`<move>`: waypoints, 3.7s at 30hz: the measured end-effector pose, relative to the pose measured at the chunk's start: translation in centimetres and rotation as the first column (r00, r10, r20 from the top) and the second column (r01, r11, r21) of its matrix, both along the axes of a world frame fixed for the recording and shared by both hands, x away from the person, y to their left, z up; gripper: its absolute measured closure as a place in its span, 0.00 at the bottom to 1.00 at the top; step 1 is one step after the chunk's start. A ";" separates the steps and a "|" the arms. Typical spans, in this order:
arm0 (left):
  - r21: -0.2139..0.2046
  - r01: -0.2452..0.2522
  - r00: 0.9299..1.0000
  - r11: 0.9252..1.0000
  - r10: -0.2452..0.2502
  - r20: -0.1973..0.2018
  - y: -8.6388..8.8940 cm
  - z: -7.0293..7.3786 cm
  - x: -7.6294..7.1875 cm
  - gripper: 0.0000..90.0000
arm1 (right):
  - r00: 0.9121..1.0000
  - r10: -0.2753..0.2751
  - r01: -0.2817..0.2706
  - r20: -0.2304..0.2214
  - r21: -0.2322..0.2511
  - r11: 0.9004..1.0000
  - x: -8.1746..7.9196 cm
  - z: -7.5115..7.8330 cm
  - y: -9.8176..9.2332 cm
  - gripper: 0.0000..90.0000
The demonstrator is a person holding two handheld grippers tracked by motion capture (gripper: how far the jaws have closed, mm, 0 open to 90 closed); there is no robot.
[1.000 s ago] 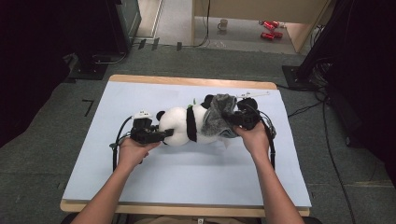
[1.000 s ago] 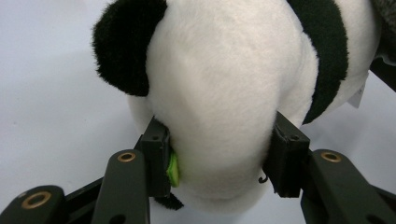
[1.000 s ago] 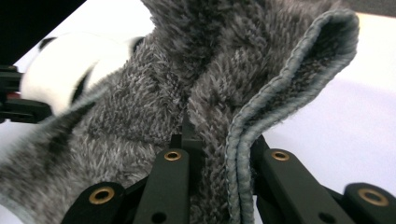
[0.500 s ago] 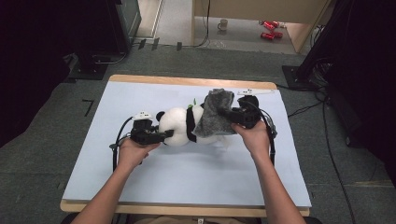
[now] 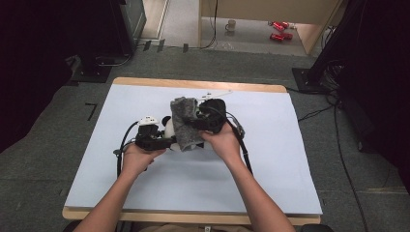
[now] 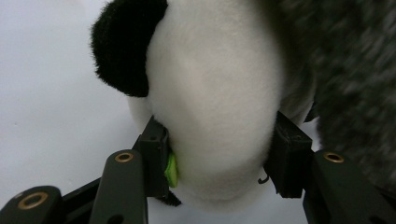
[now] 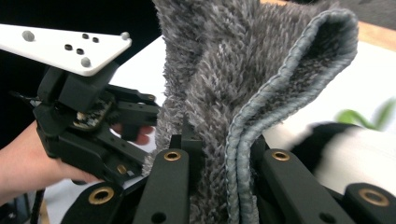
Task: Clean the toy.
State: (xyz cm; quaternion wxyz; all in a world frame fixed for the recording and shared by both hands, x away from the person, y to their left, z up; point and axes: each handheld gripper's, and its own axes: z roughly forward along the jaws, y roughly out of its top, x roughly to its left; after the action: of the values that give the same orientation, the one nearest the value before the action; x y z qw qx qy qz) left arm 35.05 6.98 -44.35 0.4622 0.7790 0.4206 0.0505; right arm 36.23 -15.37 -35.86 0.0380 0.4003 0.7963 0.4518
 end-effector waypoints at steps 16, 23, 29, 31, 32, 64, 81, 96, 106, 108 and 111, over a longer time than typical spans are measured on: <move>0.015 0.004 1.000 1.000 -0.004 0.015 -0.4 0.2 -0.3 0.55 | 1.000 0.009 -0.008 0.003 -0.116 0.993 0.8 -1.6 2.4 0.87; -0.014 0.013 1.000 1.000 -0.013 0.002 0.0 0.0 0.1 0.55 | 0.994 -0.102 0.098 -0.033 -0.112 0.989 1.0 -1.5 -2.2 0.87; -0.036 0.009 1.000 0.999 -0.010 -0.015 0.3 -0.1 0.4 0.55 | 0.990 -0.136 0.134 -0.033 -0.066 0.989 0.5 -1.0 -5.3 0.87; -0.036 0.010 1.000 0.999 -0.011 -0.015 0.3 -0.2 0.5 0.55 | 0.987 -0.153 0.151 -0.038 -0.047 0.987 0.5 -1.0 -6.5 0.87; -0.036 0.012 1.000 0.999 -0.012 -0.015 0.3 -0.1 0.5 0.55 | 0.986 -0.161 0.159 -0.039 -0.042 0.986 0.5 -1.0 -7.0 0.87; -0.041 0.044 0.997 0.998 -0.046 -0.068 0.8 0.9 -0.7 0.60 | 0.978 -0.207 0.209 -0.036 0.082 0.974 -1.5 -2.6 -15.5 0.88; -0.001 0.033 0.998 0.999 -0.032 0.053 1.2 0.4 -1.3 0.34 | 0.995 -0.098 0.096 0.018 0.080 0.992 -2.1 -2.5 -10.9 0.87; -0.016 0.027 0.990 0.999 -0.025 0.138 2.7 -1.2 -1.5 0.31 | 0.993 -0.108 0.104 0.045 0.094 0.990 0.4 -2.5 -10.2 0.87; -0.021 0.039 0.989 0.999 -0.035 0.146 1.9 -2.6 -0.5 0.26 | 0.987 -0.148 0.141 0.058 0.104 0.984 2.0 -2.9 -10.3 0.85; -0.004 0.044 0.989 0.999 -0.043 0.141 1.5 -2.9 -0.5 0.26 | 0.986 -0.157 0.150 0.058 0.107 0.983 2.2 -2.9 -10.4 0.85; 0.006 0.022 0.992 1.000 -0.023 0.122 1.1 -2.9 -0.5 0.36 | 0.985 -0.166 0.160 0.049 0.113 0.981 2.2 -2.7 -10.4 0.86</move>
State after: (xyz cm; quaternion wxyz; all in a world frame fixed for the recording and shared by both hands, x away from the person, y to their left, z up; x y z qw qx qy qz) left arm 34.56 8.09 -47.29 0.4859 0.7802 0.3827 0.0940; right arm 38.41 -25.75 -38.58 0.0761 0.4525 0.7335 0.5014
